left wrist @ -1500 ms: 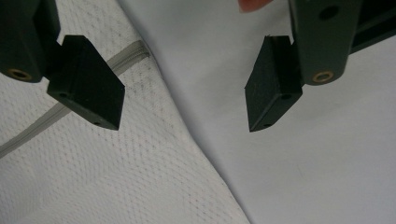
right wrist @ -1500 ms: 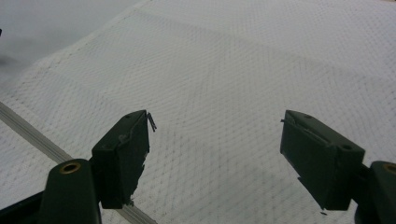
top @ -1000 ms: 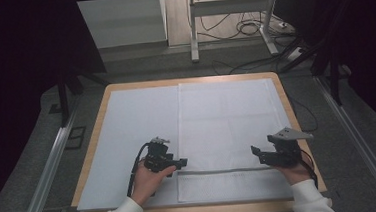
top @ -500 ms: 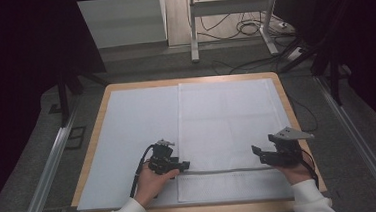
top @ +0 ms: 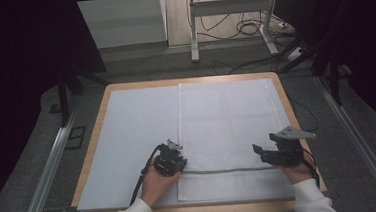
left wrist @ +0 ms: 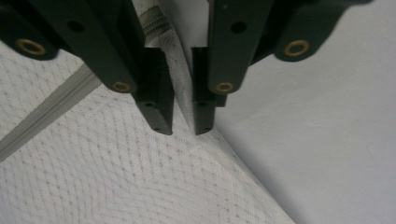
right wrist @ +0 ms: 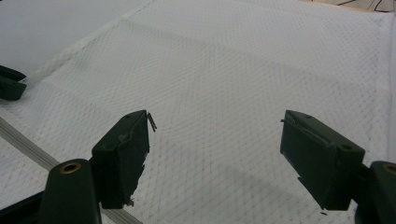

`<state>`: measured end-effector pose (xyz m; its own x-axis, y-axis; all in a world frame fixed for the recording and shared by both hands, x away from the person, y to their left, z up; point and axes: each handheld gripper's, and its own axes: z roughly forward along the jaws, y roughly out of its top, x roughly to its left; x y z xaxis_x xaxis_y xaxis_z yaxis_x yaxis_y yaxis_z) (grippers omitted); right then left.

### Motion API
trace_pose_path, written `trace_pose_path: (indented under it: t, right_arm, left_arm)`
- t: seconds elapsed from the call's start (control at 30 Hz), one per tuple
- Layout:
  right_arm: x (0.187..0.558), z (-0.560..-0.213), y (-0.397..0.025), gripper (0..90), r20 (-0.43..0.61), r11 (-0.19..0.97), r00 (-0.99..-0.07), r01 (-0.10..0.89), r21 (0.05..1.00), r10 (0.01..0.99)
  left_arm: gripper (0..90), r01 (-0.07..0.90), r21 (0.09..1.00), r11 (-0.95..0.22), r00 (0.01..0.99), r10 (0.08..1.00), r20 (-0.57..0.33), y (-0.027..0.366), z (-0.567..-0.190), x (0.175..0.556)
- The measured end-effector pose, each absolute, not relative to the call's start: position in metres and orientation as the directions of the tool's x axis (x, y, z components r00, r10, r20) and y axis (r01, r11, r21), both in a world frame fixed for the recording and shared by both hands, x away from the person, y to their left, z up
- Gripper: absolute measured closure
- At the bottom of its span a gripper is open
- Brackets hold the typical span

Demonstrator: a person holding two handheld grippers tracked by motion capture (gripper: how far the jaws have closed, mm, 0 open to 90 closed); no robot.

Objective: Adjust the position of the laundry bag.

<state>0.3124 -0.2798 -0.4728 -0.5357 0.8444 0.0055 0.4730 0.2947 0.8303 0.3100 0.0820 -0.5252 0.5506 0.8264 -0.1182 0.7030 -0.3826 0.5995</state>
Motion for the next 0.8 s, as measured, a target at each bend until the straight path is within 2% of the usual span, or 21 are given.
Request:
trace_pose_path:
  t: [0.07,0.37,0.6,0.63,0.8]
  right_arm:
    - [0.312,-0.472,-0.281,23.3,0.002,0.295,-0.533,0.472,0.831,0.846]
    - [0.313,-0.47,-0.286,23.3,-0.007,0.293,-0.517,0.475,0.83,0.856]
    - [0.326,-0.457,-0.309,23.7,0.004,0.257,-0.421,0.56,0.787,0.907]
    - [0.33,-0.454,-0.316,25.8,0.018,0.235,-0.399,0.576,0.783,0.917]
    - [0.336,-0.456,-0.321,28.4,0.014,0.243,-0.377,0.625,0.742,0.926]
  left_arm:
    - [86.8,0.701,0.604,-0.378,0.554,0.822,-0.129,0.082,-0.526,0.311]
    - [89.8,0.702,0.619,-0.354,0.552,0.819,-0.157,0.086,-0.527,0.312]
    - [89.9,0.711,0.616,-0.339,0.548,0.816,-0.184,0.089,-0.526,0.312]
    - [90.0,0.71,0.619,-0.336,0.548,0.816,-0.185,0.089,-0.526,0.312]
    - [89.9,0.708,0.624,-0.33,0.547,0.816,-0.189,0.089,-0.525,0.311]
